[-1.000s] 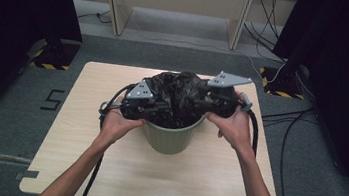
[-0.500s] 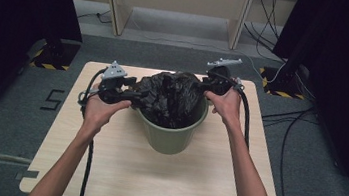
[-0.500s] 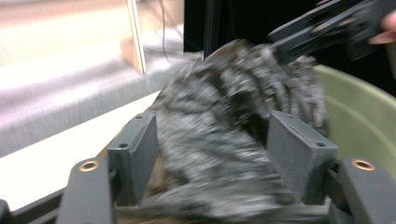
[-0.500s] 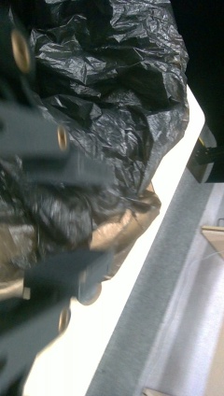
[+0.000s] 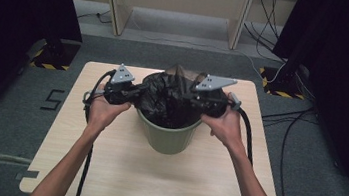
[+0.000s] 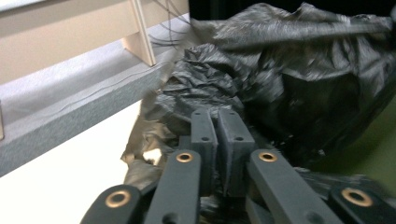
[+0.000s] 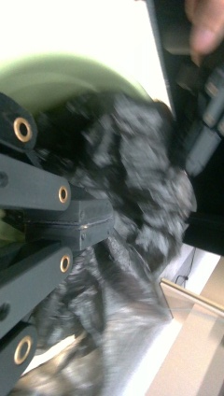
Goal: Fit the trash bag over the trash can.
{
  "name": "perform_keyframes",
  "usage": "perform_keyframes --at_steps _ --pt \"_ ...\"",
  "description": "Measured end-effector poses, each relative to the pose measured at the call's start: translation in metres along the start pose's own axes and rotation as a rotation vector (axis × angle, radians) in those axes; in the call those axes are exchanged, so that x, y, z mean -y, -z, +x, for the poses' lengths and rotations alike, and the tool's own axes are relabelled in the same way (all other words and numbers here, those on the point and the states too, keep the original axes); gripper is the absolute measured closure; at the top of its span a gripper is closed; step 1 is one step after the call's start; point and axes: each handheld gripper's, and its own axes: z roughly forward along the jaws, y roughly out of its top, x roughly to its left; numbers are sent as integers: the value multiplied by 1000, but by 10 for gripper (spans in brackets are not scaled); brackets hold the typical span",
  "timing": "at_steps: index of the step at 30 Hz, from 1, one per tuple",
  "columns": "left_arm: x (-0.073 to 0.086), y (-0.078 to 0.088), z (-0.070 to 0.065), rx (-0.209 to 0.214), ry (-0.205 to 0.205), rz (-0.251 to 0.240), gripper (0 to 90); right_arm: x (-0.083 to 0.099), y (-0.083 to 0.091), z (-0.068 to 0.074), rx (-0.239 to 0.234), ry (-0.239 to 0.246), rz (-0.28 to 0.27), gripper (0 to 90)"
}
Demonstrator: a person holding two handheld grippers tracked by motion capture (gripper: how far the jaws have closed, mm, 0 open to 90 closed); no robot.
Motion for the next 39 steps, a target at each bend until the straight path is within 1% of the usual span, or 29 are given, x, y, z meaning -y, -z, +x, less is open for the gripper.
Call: perform_keyframes --at_steps 1,2,3,5,6,7,8,10,11,12,14,15,16,17,18,19,20,21,22,24,26,28,29,30,33,34,36,37,39 --pt "0 2 -4 18 -3 -10 873 4 4 5 -1 16 8 900" --pt "0 3 -9 45 -1 -18 876 8 7 8 3 25 12 900" --pt "-1 4 -14 60 -7 -24 878 12 10 10 -1 23 18 900" --pt "-1 4 -24 70 -40 -22 879 18 12 11 -1 28 29 900" --pt "-2 3 -28 68 -58 -20 871 20 13 10 -1 21 32 900" --pt "-3 4 -28 60 -56 -29 843 22 13 9 -3 15 32 900" --pt "-4 5 -25 42 -49 -41 817 23 13 8 -4 12 31 900" --pt "-6 6 -15 10 -40 -39 715 24 14 7 -15 10 33 900" --pt "-5 6 -8 -8 -18 -26 610 24 14 8 -18 13 35 900" --pt "-4 4 0 -28 4 -18 547 25 15 9 -17 16 37 900" --pt "1 -1 13 -65 65 14 450 25 15 10 -17 17 35 900" --pt "4 -4 18 -69 88 30 408 25 15 9 -19 14 31 900" --pt "7 -7 23 -65 112 33 398 25 15 9 -20 10 24 900" --pt "9 -11 27 -53 141 37 402 25 15 9 -20 6 20 900" --pt "11 -14 29 -35 150 41 434 25 15 9 -22 3 16 900" --pt "12 -16 31 -20 155 39 486 25 15 9 -24 3 14 899" --pt "12 -17 31 -7 149 36 544 24 14 9 -24 2 13 897" --pt "12 -18 31 2 146 24 626 24 14 9 -24 1 11 895" --pt "11 -19 31 -10 145 12 689 24 14 9 -25 -2 9 893" --pt "8 -18 28 -44 119 -4 795 23 14 8 -23 -9 6 887" --pt "3 -16 22 -55 90 -11 863 22 14 6 -22 -16 2 883" --pt "-2 -13 13 -45 63 -25 894 21 14 5 -27 -20 -3 882" --pt "-4 -11 7 -17 46 -30 896 21 14 5 -30 -23 -6 880" --pt "-6 -9 -1 2 23 -36 896 21 13 5 -30 -23 -4 869" --pt "-9 1 -32 63 -49 -60 897 21 13 4 -37 -33 8 803" --pt "-7 3 -42 82 -75 -56 897 20 13 4 -28 -42 5 746" --pt "-2 5 -57 104 -116 -41 897 16 15 1 3 -63 7 636" --pt "2 6 -61 114 -122 -39 897 13 16 -2 25 -80 -4 585" --pt "8 8 -65 130 -118 -39 896 5 19 -8 71 -119 -29 488"
